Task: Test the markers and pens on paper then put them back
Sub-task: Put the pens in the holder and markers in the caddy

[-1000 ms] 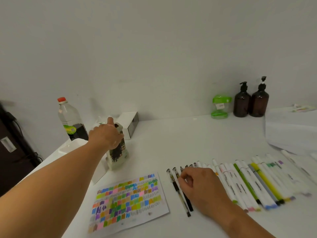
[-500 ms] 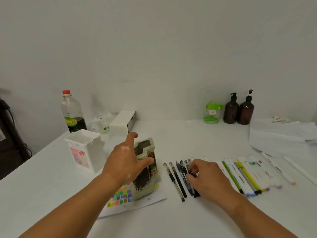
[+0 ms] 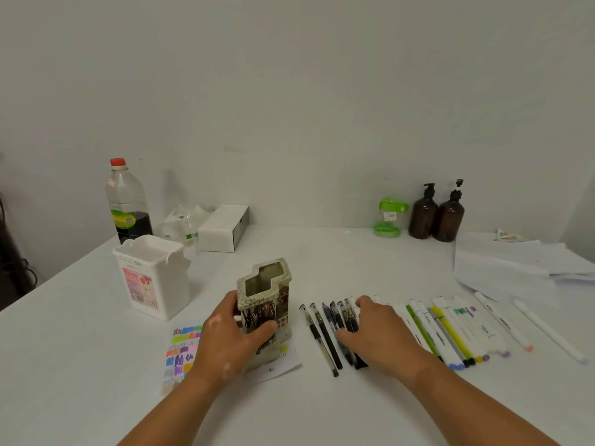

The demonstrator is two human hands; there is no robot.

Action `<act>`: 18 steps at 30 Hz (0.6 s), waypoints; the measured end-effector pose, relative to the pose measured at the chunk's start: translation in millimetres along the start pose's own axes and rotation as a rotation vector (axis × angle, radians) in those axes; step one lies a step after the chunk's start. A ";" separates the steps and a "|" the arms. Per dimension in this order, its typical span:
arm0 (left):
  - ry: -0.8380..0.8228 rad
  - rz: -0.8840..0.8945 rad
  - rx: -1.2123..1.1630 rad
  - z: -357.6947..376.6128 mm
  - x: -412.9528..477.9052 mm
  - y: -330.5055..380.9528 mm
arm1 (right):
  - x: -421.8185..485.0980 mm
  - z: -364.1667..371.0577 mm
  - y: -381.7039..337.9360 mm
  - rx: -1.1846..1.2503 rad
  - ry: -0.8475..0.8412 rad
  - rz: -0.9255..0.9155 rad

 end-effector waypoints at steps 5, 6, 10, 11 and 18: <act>-0.020 0.009 -0.028 8.5 -1.4 -8.5 | 6.5 17.1 -16.0 -0.163 -0.047 -0.065; -0.018 0.013 -0.032 9.8 -0.2 -8.1 | 8.6 19.6 -19.0 -0.191 -0.057 -0.076; -0.019 0.009 -0.058 15.6 0.9 -10.0 | 20.5 25.5 -30.0 -0.225 -0.074 -0.099; -0.023 0.008 -0.062 17.7 0.2 -12.5 | 23.7 27.2 -32.1 -0.229 -0.081 -0.100; -0.033 0.013 -0.050 19.7 -1.9 -18.2 | 40.3 50.3 -48.6 -0.217 -0.228 -0.097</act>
Point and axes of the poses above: each hand's wrist, its own x-axis towards the middle knuckle, its own z-axis out of the palm, y = z × x, the point moved 7 cm from there along x, towards the middle knuckle, and after that the axes turned 9 degrees about y, right-handed, at the moved point
